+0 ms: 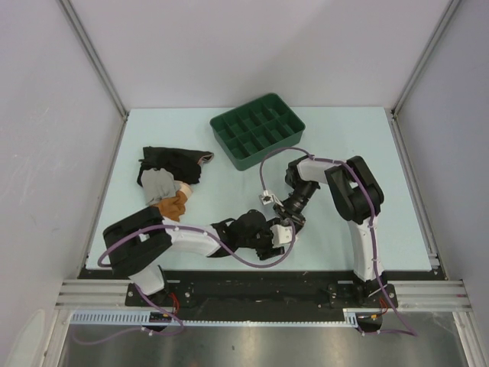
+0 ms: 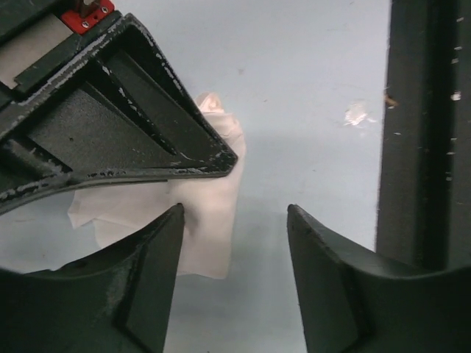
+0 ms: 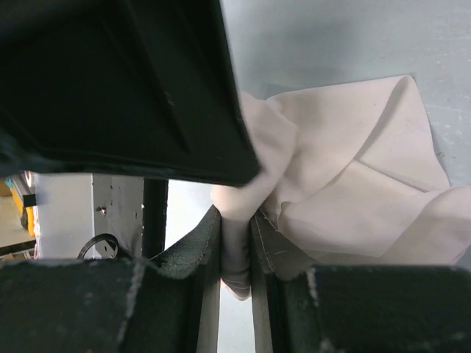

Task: Roll the underwear
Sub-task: Roll the underwear to the center of the board.

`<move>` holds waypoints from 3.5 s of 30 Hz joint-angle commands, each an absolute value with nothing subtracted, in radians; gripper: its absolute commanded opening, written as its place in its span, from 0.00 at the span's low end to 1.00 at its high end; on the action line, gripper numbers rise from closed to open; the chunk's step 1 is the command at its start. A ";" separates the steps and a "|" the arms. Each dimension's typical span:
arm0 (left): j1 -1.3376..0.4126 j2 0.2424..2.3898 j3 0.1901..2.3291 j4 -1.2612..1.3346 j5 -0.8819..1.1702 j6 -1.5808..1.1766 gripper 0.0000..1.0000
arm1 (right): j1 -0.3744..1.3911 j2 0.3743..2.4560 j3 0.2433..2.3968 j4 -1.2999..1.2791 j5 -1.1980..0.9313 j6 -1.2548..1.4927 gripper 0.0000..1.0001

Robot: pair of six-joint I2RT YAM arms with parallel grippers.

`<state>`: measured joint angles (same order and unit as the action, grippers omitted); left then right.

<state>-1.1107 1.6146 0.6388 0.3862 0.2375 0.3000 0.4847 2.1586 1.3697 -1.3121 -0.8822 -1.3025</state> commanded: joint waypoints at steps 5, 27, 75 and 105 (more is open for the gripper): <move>-1.120 1.722 0.759 0.273 0.141 0.365 0.45 | 0.479 2.186 1.391 -1.335 -0.884 -1.335 0.11; -1.102 1.796 0.836 0.134 0.212 0.371 0.06 | 0.427 2.080 1.390 -1.310 -0.884 -1.329 0.32; -0.749 2.278 1.301 -0.232 0.911 -0.035 0.14 | 0.584 1.402 0.632 -0.439 -0.494 -1.525 0.56; -0.925 1.354 0.386 0.691 0.459 0.147 0.62 | 0.448 1.807 1.080 -1.069 -0.812 -1.433 0.09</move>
